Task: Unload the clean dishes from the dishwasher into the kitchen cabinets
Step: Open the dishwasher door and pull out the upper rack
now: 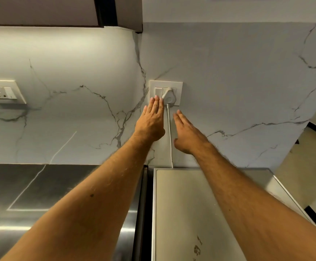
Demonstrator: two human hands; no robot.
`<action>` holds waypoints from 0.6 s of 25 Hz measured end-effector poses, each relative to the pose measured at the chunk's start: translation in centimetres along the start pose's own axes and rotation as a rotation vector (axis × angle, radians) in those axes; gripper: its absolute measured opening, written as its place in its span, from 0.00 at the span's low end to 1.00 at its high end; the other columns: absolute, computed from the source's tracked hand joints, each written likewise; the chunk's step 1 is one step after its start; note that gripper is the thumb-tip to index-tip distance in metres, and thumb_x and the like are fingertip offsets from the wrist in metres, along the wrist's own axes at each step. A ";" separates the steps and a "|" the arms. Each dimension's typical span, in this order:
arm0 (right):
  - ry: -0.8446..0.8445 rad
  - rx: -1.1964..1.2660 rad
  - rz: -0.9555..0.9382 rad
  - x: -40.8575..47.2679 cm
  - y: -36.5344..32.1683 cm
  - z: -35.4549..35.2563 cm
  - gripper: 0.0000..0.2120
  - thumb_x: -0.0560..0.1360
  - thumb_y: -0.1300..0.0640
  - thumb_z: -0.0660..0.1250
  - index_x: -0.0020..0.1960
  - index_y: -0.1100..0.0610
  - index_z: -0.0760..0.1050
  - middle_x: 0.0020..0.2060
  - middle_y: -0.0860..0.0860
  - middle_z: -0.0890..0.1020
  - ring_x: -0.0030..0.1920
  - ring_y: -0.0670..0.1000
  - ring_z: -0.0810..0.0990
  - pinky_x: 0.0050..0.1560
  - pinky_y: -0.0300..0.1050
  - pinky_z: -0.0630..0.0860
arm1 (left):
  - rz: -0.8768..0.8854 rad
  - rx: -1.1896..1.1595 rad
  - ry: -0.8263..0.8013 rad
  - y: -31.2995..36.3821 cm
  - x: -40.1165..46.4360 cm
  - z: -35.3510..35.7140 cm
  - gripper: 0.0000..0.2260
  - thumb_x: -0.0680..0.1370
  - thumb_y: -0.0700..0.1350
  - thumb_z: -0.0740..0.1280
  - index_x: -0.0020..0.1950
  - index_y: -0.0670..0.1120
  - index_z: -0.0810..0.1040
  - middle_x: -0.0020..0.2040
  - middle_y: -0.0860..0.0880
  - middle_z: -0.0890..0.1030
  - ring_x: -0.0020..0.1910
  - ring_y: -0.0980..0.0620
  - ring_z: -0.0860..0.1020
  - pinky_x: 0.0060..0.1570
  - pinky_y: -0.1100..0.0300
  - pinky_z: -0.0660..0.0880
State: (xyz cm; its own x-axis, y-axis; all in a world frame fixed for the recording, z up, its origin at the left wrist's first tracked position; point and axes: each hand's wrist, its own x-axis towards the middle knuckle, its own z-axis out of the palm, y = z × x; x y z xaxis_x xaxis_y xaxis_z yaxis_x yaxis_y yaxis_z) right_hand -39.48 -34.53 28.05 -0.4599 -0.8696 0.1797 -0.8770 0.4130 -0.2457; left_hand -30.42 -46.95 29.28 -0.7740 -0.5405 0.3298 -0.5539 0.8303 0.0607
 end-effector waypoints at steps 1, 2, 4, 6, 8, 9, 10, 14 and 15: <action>-0.006 0.004 0.011 0.1 0.4 0.4 0.45 0.76 0.64 0.66 0.81 0.53 0.38 0.80 0.49 0.38 0.80 0.51 0.44 0.75 0.49 0.56 | -0.003 0.006 0.006 -0.1 0.7 -0.1 0.39 0.78 0.40 0.60 0.78 0.42 0.35 0.79 0.42 0.35 0.77 0.45 0.35 0.73 0.50 0.39; -0.016 0.009 0.018 0.1 1.0 0.9 0.45 0.77 0.64 0.65 0.81 0.53 0.37 0.80 0.49 0.38 0.80 0.51 0.43 0.76 0.48 0.54 | -0.008 0.012 0.015 -0.3 1.3 -0.2 0.40 0.78 0.40 0.61 0.78 0.42 0.34 0.78 0.42 0.35 0.77 0.45 0.35 0.73 0.50 0.39; -0.045 0.024 0.028 -0.1 2.2 2.1 0.43 0.77 0.65 0.63 0.81 0.53 0.37 0.80 0.50 0.37 0.80 0.51 0.42 0.76 0.47 0.50 | -0.016 0.030 0.026 -0.7 2.2 0.1 0.40 0.77 0.41 0.61 0.78 0.42 0.34 0.78 0.42 0.34 0.77 0.44 0.35 0.74 0.49 0.39; -0.076 0.031 0.042 -0.3 3.4 3.3 0.43 0.77 0.65 0.62 0.80 0.54 0.37 0.79 0.50 0.37 0.80 0.50 0.41 0.76 0.47 0.49 | -0.014 0.051 0.044 -1.1 2.7 0.8 0.41 0.77 0.41 0.61 0.78 0.42 0.34 0.78 0.42 0.35 0.77 0.44 0.35 0.76 0.48 0.41; -0.105 0.041 0.057 -0.5 4.2 4.2 0.43 0.77 0.65 0.61 0.80 0.54 0.36 0.79 0.49 0.37 0.79 0.50 0.41 0.77 0.47 0.50 | -0.003 0.068 0.101 -1.1 2.7 1.7 0.41 0.76 0.39 0.61 0.78 0.42 0.35 0.78 0.42 0.35 0.77 0.44 0.36 0.77 0.47 0.44; -0.116 0.048 0.060 -0.6 4.5 4.6 0.43 0.77 0.65 0.61 0.80 0.54 0.36 0.79 0.49 0.36 0.79 0.50 0.41 0.77 0.47 0.51 | 0.007 0.074 0.139 -1.1 2.8 2.2 0.41 0.75 0.38 0.60 0.79 0.42 0.36 0.79 0.42 0.36 0.77 0.44 0.36 0.77 0.47 0.44; -0.122 0.052 0.060 -0.6 4.7 4.9 0.43 0.77 0.65 0.61 0.80 0.54 0.36 0.79 0.49 0.36 0.79 0.49 0.42 0.77 0.47 0.52 | 0.017 0.076 0.176 -1.0 2.8 2.5 0.40 0.74 0.37 0.59 0.79 0.41 0.37 0.79 0.42 0.37 0.78 0.44 0.37 0.77 0.47 0.44; -0.133 0.050 0.040 -0.6 4.9 5.6 0.42 0.77 0.63 0.61 0.80 0.55 0.36 0.79 0.50 0.36 0.79 0.49 0.41 0.78 0.47 0.52 | 0.020 0.075 0.211 -0.9 3.5 2.4 0.41 0.73 0.35 0.59 0.79 0.41 0.37 0.79 0.42 0.38 0.78 0.45 0.37 0.76 0.51 0.40; -0.132 0.044 0.035 -0.7 5.0 5.8 0.42 0.78 0.63 0.61 0.80 0.55 0.36 0.79 0.50 0.36 0.79 0.49 0.41 0.77 0.46 0.51 | 0.019 0.084 0.206 -0.9 3.6 2.3 0.41 0.73 0.35 0.59 0.79 0.41 0.37 0.79 0.42 0.38 0.78 0.45 0.37 0.76 0.52 0.39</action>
State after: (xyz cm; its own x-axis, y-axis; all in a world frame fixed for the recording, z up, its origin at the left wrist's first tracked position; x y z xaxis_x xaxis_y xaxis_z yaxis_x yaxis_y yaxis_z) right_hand -42.70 -33.44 21.16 -0.4649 -0.8843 0.0438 -0.8524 0.4337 -0.2920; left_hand -33.38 -49.93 28.28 -0.7104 -0.4783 0.5164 -0.5700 0.8213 -0.0235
